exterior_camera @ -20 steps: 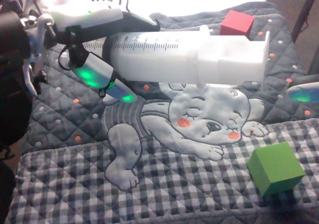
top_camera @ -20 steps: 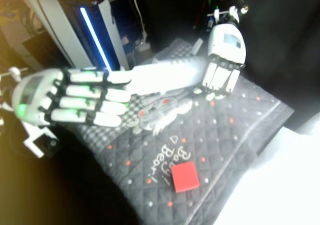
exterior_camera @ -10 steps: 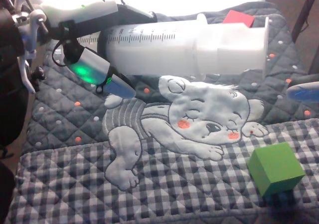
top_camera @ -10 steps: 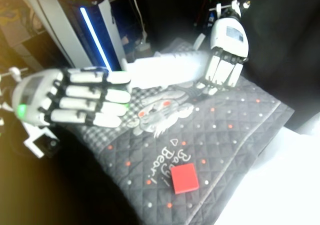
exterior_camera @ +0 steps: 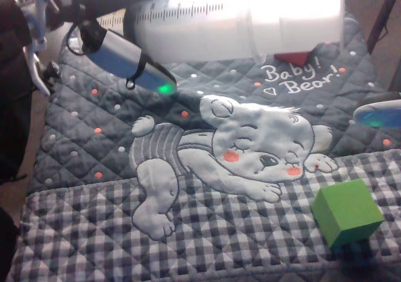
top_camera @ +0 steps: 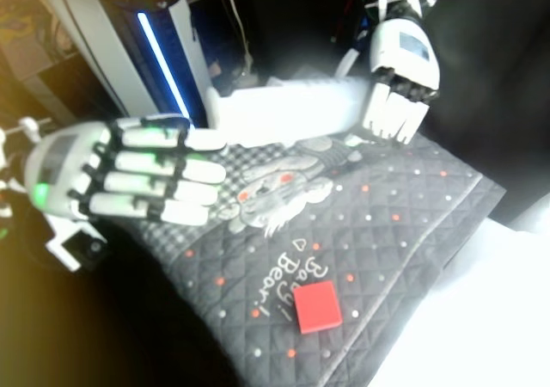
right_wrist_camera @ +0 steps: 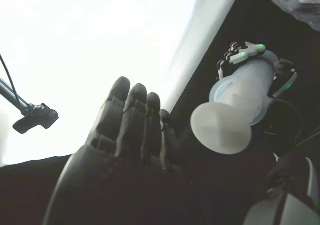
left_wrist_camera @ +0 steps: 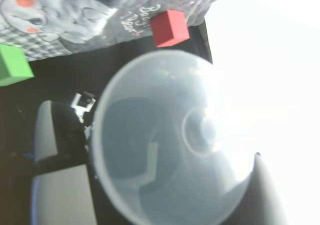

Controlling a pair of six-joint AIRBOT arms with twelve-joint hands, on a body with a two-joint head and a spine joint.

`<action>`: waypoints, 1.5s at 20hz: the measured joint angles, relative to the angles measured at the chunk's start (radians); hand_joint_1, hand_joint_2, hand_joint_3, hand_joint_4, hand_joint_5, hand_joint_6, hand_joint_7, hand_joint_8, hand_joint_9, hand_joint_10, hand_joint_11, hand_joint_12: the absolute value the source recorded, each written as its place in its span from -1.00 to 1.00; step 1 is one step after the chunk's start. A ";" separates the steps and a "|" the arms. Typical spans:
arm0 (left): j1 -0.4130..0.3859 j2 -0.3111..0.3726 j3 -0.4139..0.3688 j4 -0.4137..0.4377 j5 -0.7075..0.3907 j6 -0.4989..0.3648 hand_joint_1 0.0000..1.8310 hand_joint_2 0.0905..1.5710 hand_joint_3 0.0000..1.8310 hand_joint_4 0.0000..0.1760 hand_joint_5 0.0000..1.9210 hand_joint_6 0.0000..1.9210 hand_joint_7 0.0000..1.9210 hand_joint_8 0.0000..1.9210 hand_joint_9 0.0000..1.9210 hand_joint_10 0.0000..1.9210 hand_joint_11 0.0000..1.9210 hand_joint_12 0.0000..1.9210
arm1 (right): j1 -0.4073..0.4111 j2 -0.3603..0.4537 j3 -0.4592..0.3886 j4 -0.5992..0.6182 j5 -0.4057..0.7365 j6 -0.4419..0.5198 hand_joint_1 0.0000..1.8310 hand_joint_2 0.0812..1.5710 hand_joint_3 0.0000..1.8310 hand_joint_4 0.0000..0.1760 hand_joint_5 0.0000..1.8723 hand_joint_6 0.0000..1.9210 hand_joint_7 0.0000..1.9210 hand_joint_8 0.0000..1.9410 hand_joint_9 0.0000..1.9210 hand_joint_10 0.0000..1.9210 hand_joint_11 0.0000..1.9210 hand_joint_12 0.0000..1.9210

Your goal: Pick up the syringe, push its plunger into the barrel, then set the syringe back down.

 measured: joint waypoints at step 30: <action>-0.074 -0.061 0.091 0.006 0.092 -0.011 0.70 0.45 -1.00 1.00 0.14 1.00 0.37 1.00 0.51 1.00 0.61 1.00 | 0.014 -0.085 0.036 0.003 0.017 0.034 -0.96 -0.07 -1.00 -0.91 -0.87 -1.00 -0.78 -0.99 -0.78 -1.00 -1.00 -0.42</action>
